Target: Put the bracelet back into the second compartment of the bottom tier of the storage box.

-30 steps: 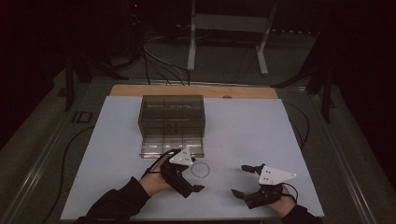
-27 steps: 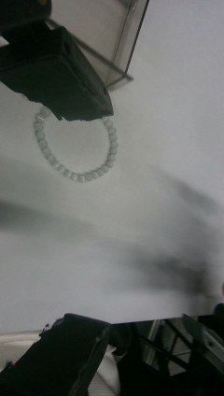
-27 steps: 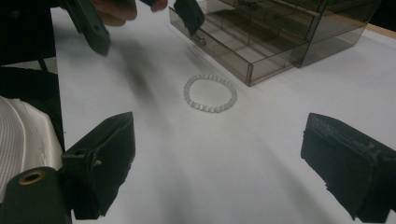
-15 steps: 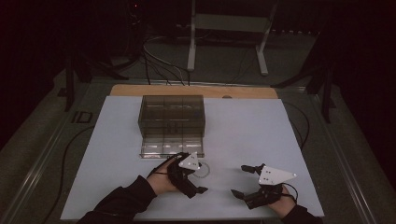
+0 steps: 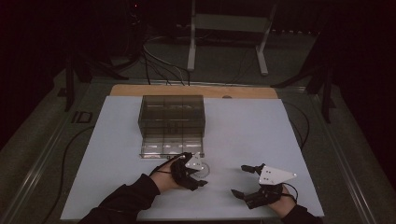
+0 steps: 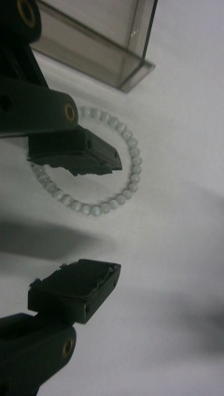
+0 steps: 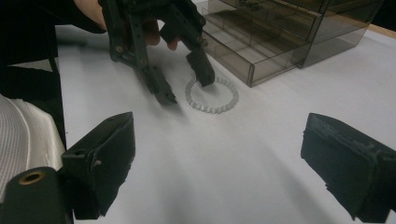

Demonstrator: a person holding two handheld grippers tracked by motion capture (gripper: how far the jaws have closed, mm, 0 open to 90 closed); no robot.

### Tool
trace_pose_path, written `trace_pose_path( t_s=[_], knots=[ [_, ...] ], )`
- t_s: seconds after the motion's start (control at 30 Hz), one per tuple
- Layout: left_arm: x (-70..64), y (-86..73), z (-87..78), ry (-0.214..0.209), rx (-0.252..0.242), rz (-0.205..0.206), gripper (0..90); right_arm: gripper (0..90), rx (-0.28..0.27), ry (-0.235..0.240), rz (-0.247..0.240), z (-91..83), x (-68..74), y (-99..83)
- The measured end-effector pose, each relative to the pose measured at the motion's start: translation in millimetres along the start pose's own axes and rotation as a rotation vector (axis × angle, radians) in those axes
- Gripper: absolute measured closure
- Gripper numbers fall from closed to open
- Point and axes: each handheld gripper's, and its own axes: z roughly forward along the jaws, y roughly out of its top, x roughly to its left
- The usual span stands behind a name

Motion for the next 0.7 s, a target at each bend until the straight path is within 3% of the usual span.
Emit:
trace_pose_path(
  t_s=[0.3, 0.37, 0.5, 0.57, 0.7],
  knots=[
    [-3.1, 0.5, 4.8, 0.019, 0.004, 0.040, 66.2, 9.9, -0.001, 0.002, 0.000, -0.1, 0.0, 0.0],
    [-3.2, 1.0, 5.6, 0.003, 0.007, 0.035, 71.7, 9.9, 0.001, 0.003, -0.001, 0.2, 0.1, -0.1],
    [-0.9, 1.6, 6.1, -0.015, 0.010, 0.019, 74.3, 9.9, 0.004, 0.003, -0.003, 0.6, 0.2, -0.2],
    [-0.3, 2.3, 6.3, -0.016, 0.017, 0.026, 76.1, 9.8, 0.003, 0.003, -0.003, 0.6, 0.2, -0.1],
    [2.0, 3.8, 7.1, -0.017, 0.023, 0.001, 84.8, 9.8, 0.003, 0.003, -0.002, 0.3, 0.3, -0.1]
  ],
)
